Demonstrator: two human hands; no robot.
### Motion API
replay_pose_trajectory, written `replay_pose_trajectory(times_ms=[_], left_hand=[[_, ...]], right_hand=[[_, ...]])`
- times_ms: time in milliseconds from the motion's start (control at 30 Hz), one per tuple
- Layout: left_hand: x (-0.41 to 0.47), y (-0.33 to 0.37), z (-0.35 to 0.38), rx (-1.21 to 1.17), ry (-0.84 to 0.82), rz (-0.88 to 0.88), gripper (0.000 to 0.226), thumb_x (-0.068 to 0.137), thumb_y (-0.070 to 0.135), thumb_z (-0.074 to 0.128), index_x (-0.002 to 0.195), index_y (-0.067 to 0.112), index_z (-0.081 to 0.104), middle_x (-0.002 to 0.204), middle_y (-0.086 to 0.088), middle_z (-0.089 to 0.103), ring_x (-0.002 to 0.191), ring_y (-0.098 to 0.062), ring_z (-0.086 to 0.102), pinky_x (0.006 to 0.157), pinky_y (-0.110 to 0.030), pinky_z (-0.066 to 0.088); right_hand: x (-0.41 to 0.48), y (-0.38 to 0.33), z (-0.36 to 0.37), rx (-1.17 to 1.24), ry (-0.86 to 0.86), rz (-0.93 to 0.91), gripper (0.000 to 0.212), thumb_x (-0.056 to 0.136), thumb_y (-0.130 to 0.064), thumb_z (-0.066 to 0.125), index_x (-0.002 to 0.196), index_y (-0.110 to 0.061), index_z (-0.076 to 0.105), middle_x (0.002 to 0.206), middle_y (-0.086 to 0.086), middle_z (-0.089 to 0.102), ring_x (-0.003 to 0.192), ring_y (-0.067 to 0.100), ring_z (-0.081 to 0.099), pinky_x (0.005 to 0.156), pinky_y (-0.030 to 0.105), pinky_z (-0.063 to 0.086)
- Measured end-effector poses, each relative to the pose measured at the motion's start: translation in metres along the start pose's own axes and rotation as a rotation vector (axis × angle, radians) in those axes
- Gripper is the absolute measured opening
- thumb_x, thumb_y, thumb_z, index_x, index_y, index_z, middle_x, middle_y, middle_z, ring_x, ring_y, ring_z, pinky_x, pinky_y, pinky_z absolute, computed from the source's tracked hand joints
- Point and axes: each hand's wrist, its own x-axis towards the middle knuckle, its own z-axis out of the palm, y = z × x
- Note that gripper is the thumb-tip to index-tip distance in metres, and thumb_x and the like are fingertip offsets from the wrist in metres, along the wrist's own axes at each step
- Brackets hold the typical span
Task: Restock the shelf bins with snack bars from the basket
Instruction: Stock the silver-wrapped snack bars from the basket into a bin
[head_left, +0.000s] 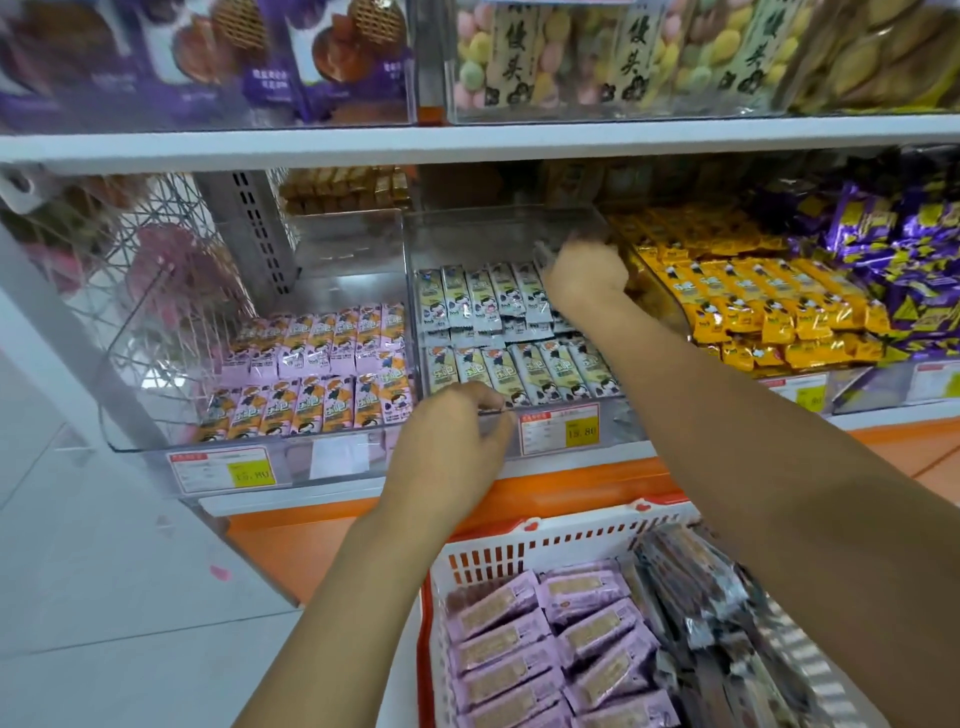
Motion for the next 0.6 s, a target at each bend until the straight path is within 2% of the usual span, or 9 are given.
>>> replay_pose_trajectory(times_ms=[67, 133, 267, 333, 400, 433, 533, 600], left_hand=[[0.002, -0.001, 0.0, -0.009, 0.009, 0.002, 0.025, 0.093, 0.03, 0.057, 0.114, 0.02, 0.064, 0.121, 0.003, 0.064, 0.105, -0.016, 0.061, 0.081, -0.023, 0.045], [0.002, -0.002, 0.0, -0.004, 0.007, 0.008, 0.025, 0.093, 0.03, 0.056, 0.115, 0.02, 0.064, 0.123, 0.004, 0.064, 0.109, -0.015, 0.059, 0.085, -0.022, 0.043], [0.002, -0.003, 0.0, 0.009, 0.005, 0.037, 0.026, 0.094, 0.028, 0.055, 0.117, 0.019, 0.064, 0.123, 0.003, 0.063, 0.109, -0.014, 0.059, 0.087, -0.022, 0.043], [0.002, -0.003, 0.0, 0.016, 0.008, 0.045, 0.026, 0.094, 0.028, 0.055, 0.116, 0.019, 0.064, 0.122, 0.002, 0.064, 0.107, -0.015, 0.06, 0.085, -0.022, 0.043], [0.002, -0.003, 0.0, 0.014, 0.006, 0.043, 0.026, 0.094, 0.027, 0.055, 0.116, 0.018, 0.065, 0.121, 0.002, 0.064, 0.106, -0.016, 0.06, 0.084, -0.023, 0.044], [0.001, -0.003, 0.0, 0.011, 0.006, 0.043, 0.026, 0.094, 0.027, 0.055, 0.115, 0.017, 0.065, 0.12, 0.001, 0.064, 0.103, -0.017, 0.061, 0.083, -0.023, 0.044], [0.0, -0.002, 0.002, 0.025, 0.011, 0.053, 0.026, 0.093, 0.024, 0.055, 0.116, 0.016, 0.064, 0.118, 0.0, 0.065, 0.097, -0.018, 0.062, 0.079, -0.024, 0.046], [-0.002, -0.001, 0.004, 0.05, 0.011, 0.061, 0.028, 0.093, 0.024, 0.054, 0.119, 0.016, 0.063, 0.118, 0.0, 0.065, 0.095, -0.017, 0.062, 0.076, -0.022, 0.044]], right_hand=[[0.0, -0.002, 0.012, 0.035, 0.003, 0.016, 0.041, 0.103, -0.033, 0.036, 0.124, -0.003, 0.053, 0.124, 0.017, 0.057, 0.114, 0.032, 0.052, 0.08, 0.037, 0.045], [-0.002, -0.003, 0.02, 0.113, -0.02, 0.037, 0.034, 0.102, -0.026, 0.039, 0.118, -0.001, 0.057, 0.117, 0.016, 0.062, 0.107, 0.031, 0.059, 0.081, 0.037, 0.049], [-0.006, -0.001, 0.012, 0.183, -0.052, 0.002, 0.033, 0.101, -0.024, 0.041, 0.117, -0.003, 0.06, 0.106, 0.016, 0.066, 0.095, 0.03, 0.065, 0.065, 0.033, 0.048], [-0.015, 0.004, -0.003, 0.14, -0.034, -0.039, 0.038, 0.101, -0.028, 0.04, 0.114, 0.002, 0.06, 0.111, 0.018, 0.063, 0.102, 0.032, 0.061, 0.075, 0.035, 0.05], [-0.029, 0.013, -0.018, -0.014, 0.018, -0.092, 0.044, 0.1, -0.031, 0.04, 0.119, 0.005, 0.057, 0.124, 0.022, 0.054, 0.117, 0.034, 0.048, 0.096, 0.039, 0.042], [-0.038, 0.018, -0.025, -0.08, 0.037, -0.112, 0.044, 0.098, -0.032, 0.043, 0.121, 0.004, 0.055, 0.127, 0.022, 0.049, 0.12, 0.034, 0.042, 0.099, 0.039, 0.037], [-0.066, 0.034, -0.03, -0.134, 0.008, -0.136, 0.045, 0.092, -0.03, 0.054, 0.125, 0.0, 0.049, 0.129, 0.02, 0.044, 0.12, 0.033, 0.042, 0.093, 0.038, 0.04], [-0.086, 0.045, -0.03, -0.141, -0.008, -0.156, 0.051, 0.089, -0.025, 0.059, 0.131, -0.006, 0.038, 0.127, 0.02, 0.045, 0.115, 0.034, 0.047, 0.081, 0.039, 0.045]])
